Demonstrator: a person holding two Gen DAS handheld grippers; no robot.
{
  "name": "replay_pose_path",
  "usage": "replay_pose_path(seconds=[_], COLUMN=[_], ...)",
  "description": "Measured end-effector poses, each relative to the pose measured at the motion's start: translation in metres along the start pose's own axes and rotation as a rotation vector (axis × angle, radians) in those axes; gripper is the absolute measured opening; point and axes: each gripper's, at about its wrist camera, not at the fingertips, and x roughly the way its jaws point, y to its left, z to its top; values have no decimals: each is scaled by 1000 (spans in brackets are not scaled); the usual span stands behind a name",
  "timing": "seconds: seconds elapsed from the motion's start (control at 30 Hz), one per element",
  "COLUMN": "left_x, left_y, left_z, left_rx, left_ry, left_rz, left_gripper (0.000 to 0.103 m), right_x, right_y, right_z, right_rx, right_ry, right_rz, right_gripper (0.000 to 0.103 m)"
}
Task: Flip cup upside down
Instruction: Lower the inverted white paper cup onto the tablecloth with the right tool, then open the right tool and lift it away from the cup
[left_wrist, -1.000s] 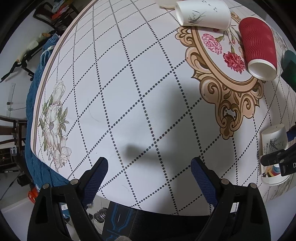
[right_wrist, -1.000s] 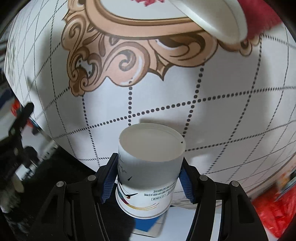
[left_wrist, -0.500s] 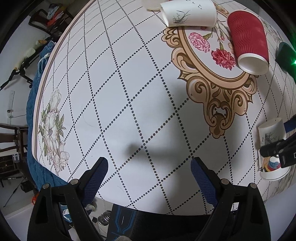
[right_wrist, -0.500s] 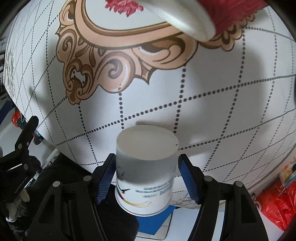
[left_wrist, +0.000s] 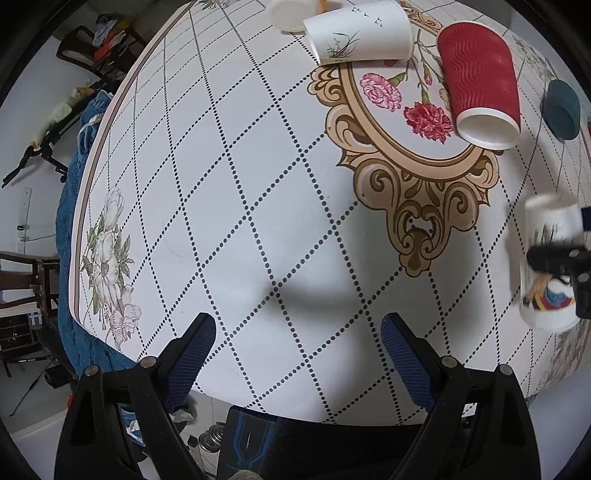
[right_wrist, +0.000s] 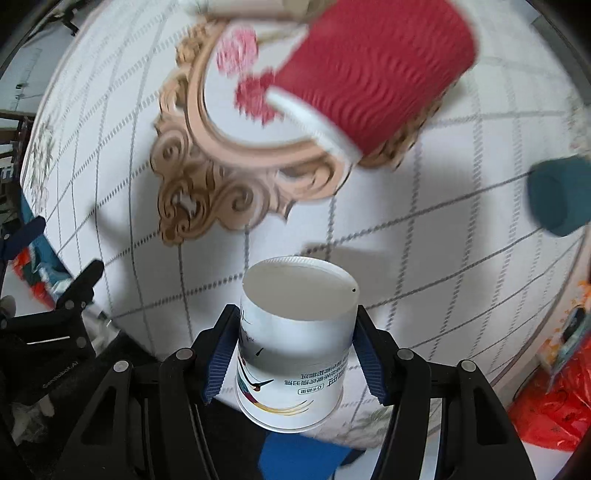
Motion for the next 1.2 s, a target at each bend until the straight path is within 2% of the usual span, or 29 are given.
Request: replay_pose_path(seconds=[0.13, 0.3, 0.47, 0.7, 1.03, 1.2], left_x=[-1, 1, 2, -4, -12, -30], left_y=[-3, -5, -10, -16, -23, -19], left_z=[-3, -5, -8, -13, -17, -20], left_rx=[0, -1, 1, -3, -14, -32], left_ry=[6, 21, 35, 30, 11, -27], left_rz=[-8, -7, 0, 4, 1, -8], left_gripper=[92, 92, 92, 92, 92, 92], right_x=[-28, -48, -34, -15, -2, -11], right_y=[1, -8, -2, 9, 12, 5], right_z=[-18, -39, -48, -71, -89, -100], right_rx=[40, 167, 233, 208, 195, 241], right_ry=[-208, -469, -601, -668, -611, -597], right_rz=[-35, -4, -2, -27, -16, 14], right_gripper=[63, 63, 63, 63, 65, 85])
